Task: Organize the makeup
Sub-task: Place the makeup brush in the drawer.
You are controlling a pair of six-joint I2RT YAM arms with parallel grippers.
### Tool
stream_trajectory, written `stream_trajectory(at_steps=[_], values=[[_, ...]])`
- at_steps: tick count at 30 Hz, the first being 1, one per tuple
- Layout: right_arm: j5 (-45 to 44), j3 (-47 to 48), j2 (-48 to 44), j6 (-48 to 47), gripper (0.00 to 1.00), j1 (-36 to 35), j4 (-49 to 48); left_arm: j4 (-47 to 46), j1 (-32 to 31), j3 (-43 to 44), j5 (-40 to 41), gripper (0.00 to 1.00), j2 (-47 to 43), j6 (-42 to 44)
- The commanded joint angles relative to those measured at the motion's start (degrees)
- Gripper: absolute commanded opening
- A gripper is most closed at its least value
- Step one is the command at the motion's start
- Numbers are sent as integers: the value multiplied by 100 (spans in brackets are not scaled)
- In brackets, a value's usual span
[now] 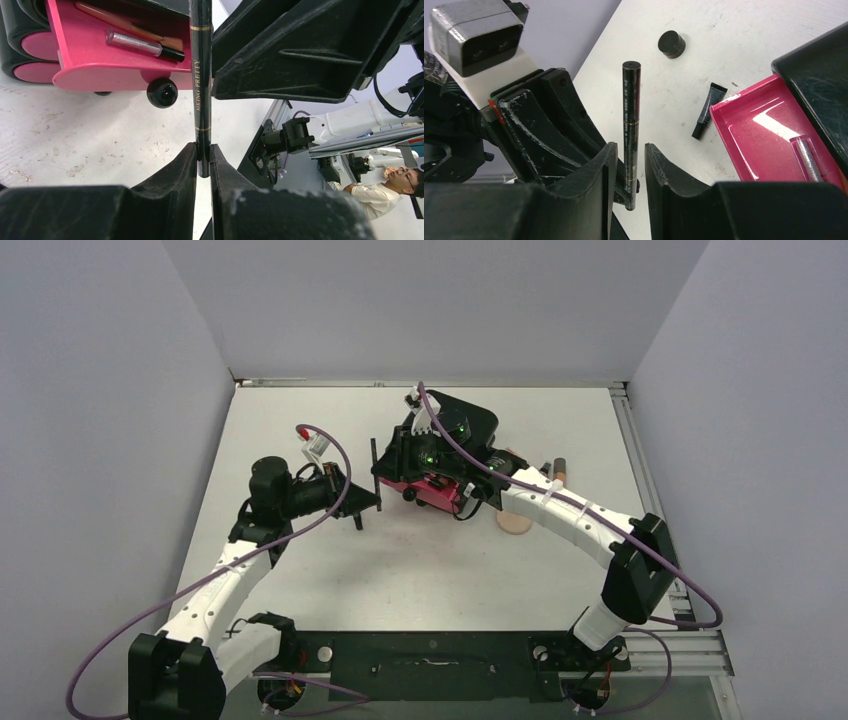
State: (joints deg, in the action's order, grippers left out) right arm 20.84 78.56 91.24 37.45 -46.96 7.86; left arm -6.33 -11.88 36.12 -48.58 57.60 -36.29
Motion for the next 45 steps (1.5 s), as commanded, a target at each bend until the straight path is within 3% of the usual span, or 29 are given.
stream_trajectory(at_steps=[1,7,25,39,42,45], values=[[6,229,55,-128,24,-25,-1,-382,30,0,-186,0,12,-45],[17,236,75,-159,23,-35,96,-420,32,-18,-214,0,-12,-49],[136,236,64,-124,5,-41,40,-401,29,-30,-129,0,5,-53],[97,199,65,-94,5,-44,-6,106,54,211,-186,0,327,70],[79,189,53,-96,5,-44,-1,179,62,246,-177,12,406,80],[50,177,45,-90,5,-38,1,154,80,219,-79,34,278,83]])
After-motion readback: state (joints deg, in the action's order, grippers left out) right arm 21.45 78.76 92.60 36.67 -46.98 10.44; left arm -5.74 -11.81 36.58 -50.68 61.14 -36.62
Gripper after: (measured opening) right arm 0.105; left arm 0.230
